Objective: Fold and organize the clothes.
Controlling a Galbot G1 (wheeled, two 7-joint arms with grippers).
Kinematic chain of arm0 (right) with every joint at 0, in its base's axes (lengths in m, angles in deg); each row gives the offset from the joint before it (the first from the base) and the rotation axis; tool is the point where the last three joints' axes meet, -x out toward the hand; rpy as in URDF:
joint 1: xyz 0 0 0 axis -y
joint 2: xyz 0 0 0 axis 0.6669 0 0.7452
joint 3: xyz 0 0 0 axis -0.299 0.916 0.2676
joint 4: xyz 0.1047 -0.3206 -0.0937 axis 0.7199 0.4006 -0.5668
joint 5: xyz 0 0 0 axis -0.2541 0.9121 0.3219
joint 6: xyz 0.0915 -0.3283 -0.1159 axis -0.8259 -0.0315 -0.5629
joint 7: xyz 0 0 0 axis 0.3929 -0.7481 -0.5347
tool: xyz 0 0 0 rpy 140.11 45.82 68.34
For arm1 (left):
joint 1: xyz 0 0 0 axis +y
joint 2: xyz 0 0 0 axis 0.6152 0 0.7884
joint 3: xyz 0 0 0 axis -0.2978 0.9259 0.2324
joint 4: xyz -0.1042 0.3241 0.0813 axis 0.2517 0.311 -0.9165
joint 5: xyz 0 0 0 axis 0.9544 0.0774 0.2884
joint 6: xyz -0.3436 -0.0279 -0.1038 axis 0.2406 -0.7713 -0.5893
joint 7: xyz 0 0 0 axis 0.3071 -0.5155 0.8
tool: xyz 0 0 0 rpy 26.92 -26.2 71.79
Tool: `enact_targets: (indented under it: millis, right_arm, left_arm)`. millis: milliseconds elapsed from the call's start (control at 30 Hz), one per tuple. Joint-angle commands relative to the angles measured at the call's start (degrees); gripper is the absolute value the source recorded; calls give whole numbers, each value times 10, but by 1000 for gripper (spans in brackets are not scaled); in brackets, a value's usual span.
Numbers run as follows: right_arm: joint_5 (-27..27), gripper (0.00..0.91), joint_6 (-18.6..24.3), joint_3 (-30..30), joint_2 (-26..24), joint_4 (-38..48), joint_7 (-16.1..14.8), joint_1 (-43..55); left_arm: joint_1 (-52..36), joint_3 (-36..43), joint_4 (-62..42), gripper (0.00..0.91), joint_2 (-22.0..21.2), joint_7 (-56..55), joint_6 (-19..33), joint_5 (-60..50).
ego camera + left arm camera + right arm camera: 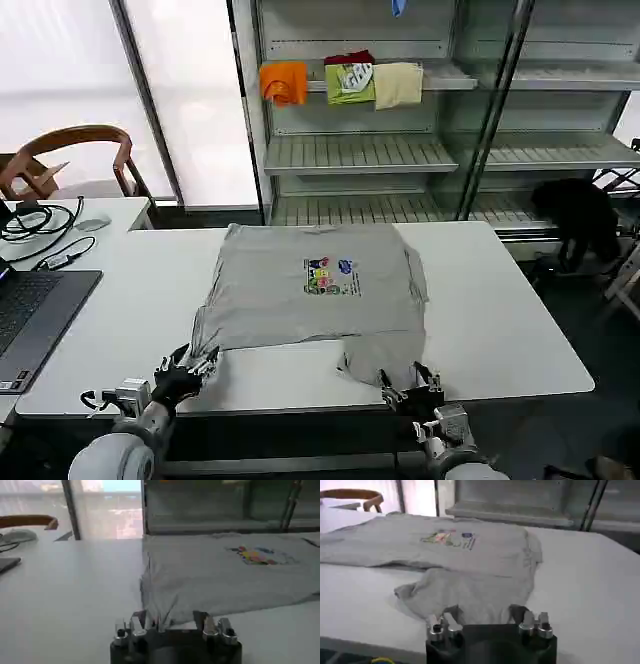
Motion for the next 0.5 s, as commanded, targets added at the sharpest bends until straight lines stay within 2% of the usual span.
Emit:
enact_targets:
  millis: [33,300,500]
  right_arm:
    - [0,0,-1,1,1,18,-1,0]
    - [-14,0,13,1,3,15,0,2]
    - [-47,0,68,-3,13,12,6,-1]
  left_arm:
    - [-2,8,-20,10,0,0,1,-14]
    - [0,11,-22,0,2,-1,14,-5]
    - [1,8,-18,0,4,1,33,17]
